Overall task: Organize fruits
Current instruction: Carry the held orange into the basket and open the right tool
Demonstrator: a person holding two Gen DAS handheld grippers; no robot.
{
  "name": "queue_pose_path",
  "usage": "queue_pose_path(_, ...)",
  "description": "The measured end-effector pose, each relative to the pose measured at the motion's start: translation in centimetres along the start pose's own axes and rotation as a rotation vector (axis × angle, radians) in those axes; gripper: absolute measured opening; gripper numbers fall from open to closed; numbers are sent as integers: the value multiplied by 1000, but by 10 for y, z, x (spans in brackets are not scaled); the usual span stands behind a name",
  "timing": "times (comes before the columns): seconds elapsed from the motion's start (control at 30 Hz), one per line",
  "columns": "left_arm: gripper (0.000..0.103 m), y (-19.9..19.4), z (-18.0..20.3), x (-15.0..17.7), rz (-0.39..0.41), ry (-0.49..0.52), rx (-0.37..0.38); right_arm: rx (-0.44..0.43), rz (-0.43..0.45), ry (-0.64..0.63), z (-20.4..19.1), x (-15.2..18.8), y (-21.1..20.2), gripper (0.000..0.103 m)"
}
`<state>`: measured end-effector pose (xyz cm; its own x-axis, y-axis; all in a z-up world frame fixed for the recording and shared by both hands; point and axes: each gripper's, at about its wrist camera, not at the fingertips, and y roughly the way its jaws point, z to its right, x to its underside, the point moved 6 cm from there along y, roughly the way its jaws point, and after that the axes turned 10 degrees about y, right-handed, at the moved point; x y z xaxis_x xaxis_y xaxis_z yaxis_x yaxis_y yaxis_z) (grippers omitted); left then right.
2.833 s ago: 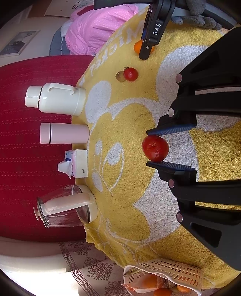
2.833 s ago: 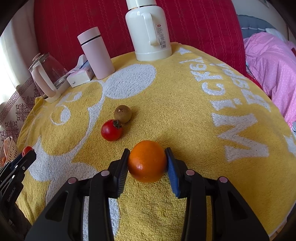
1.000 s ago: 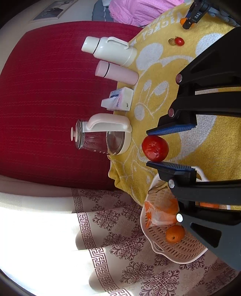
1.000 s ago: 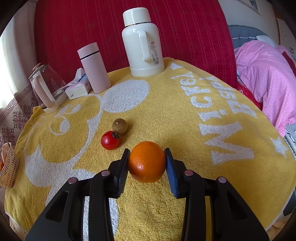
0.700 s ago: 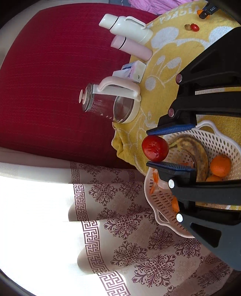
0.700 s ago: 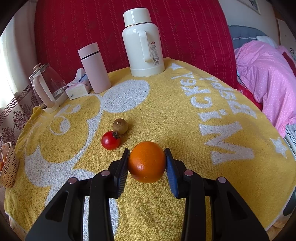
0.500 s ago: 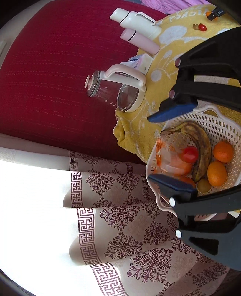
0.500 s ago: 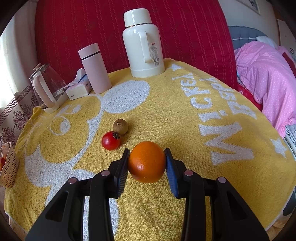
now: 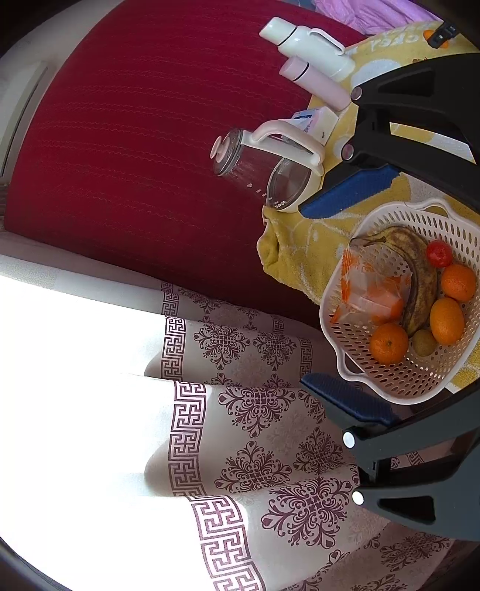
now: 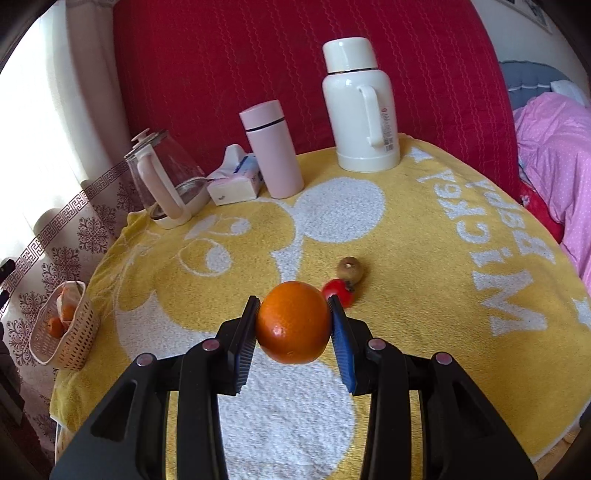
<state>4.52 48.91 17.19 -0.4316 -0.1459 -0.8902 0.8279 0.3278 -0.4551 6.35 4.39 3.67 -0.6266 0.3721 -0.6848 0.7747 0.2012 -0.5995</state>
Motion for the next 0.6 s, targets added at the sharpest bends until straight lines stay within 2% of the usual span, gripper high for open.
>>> queue_pose_path(0.17,91,-2,-3,-3,7,9,11,-132,-51,-67,-67,7,-1,38)
queue_pose_path(0.4,93,-12,-10,-11,47,-9,3,-316,-165,-191,-177,28,8,38)
queue_pose_path(0.6,93,-16,-27,-15,59,-52,2,-411,-242,-324,-268,64,18,38)
